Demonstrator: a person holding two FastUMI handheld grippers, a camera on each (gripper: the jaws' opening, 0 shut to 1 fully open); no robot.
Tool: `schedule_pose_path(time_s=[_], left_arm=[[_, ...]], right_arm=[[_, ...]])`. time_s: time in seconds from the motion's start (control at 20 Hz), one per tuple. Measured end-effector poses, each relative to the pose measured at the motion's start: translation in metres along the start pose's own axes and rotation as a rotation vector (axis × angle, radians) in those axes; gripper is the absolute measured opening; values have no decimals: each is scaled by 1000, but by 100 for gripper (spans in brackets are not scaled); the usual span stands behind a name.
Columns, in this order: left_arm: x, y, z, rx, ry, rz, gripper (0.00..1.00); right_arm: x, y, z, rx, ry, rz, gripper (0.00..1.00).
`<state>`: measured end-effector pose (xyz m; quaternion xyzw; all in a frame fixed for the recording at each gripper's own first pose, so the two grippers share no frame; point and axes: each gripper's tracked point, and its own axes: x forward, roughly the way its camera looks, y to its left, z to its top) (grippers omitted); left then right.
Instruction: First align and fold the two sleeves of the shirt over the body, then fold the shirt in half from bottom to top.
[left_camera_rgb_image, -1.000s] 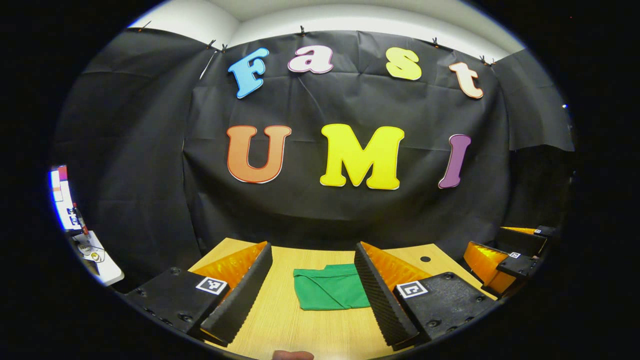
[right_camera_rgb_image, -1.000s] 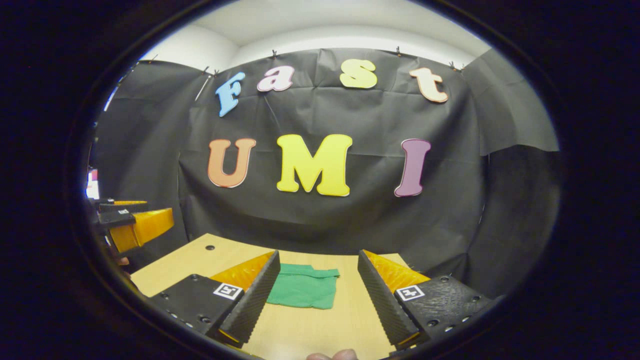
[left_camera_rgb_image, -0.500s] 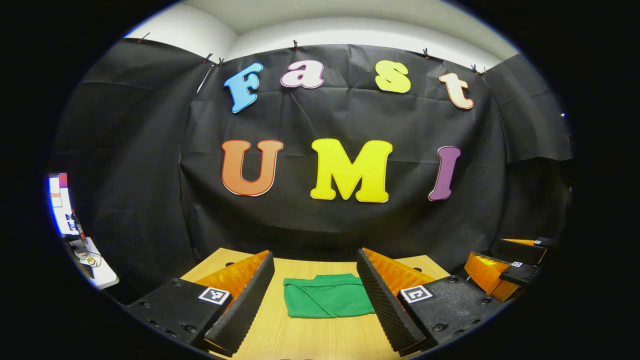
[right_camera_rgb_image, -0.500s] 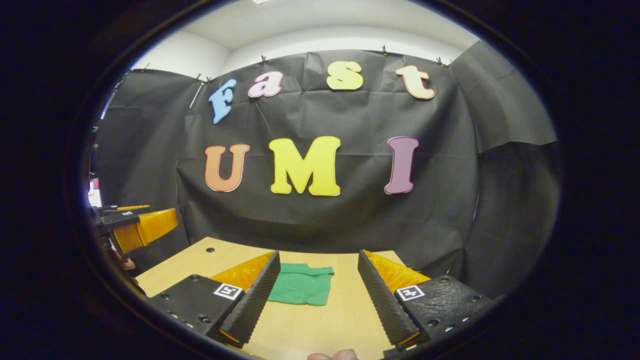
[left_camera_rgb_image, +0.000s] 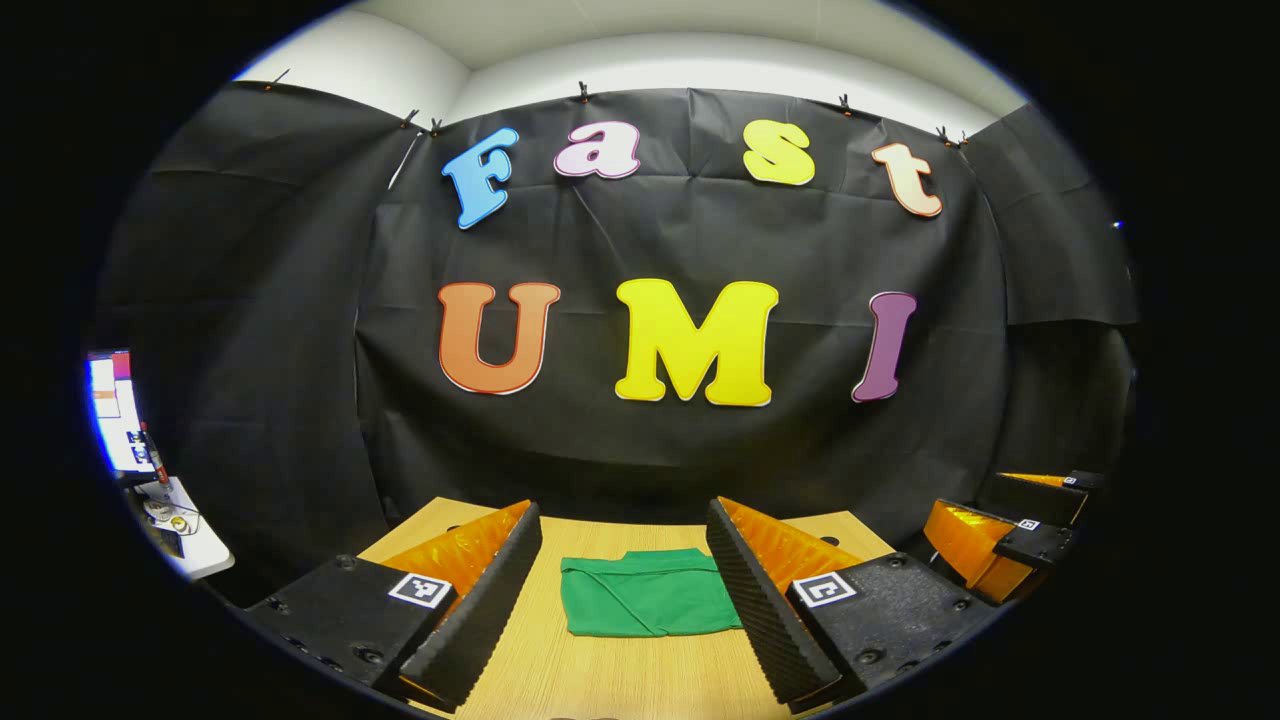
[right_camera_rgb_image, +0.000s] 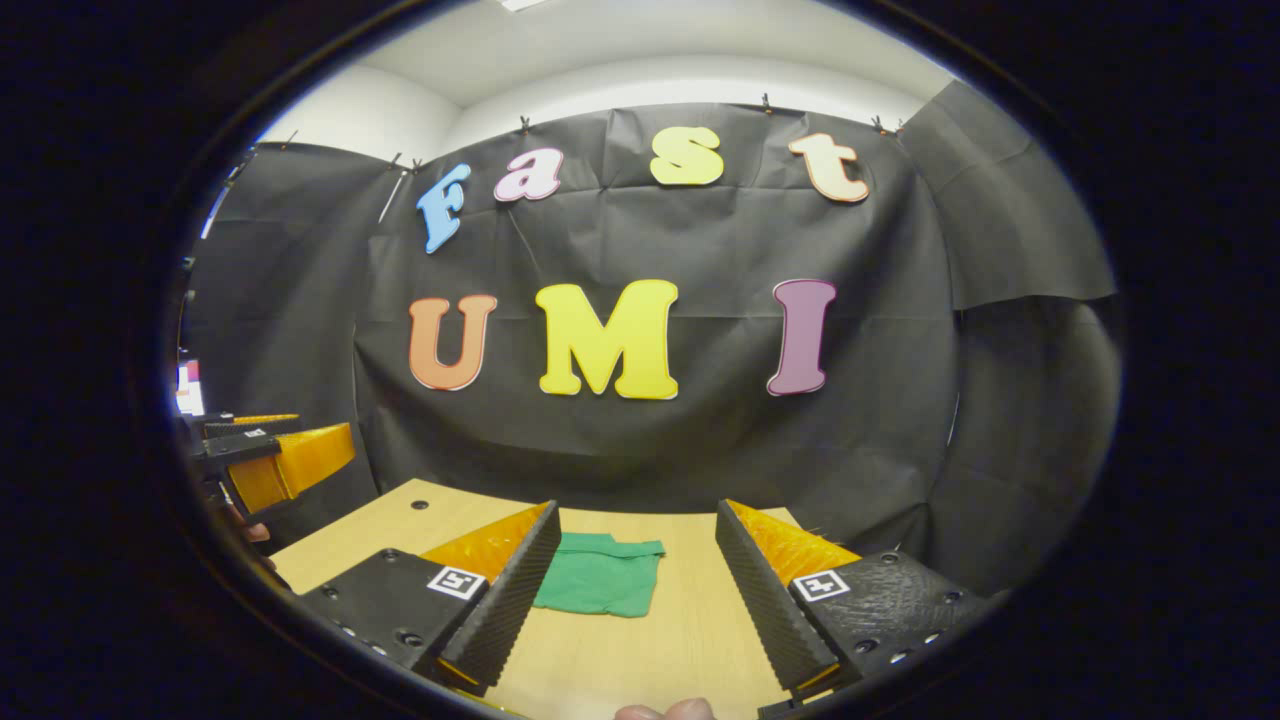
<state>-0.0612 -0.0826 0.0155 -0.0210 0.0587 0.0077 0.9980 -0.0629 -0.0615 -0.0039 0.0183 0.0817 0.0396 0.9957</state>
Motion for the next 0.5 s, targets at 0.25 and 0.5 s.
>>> schedule_pose_path(time_s=[0.25,0.5], left_arm=[[0,-5,8,1,-21,-10,100],[0,-9,8,-19,-17,-18,100]], right_arm=[[4,0,10,10,-24,-8,97],[-2,-2,14,23,-25,-27,97]])
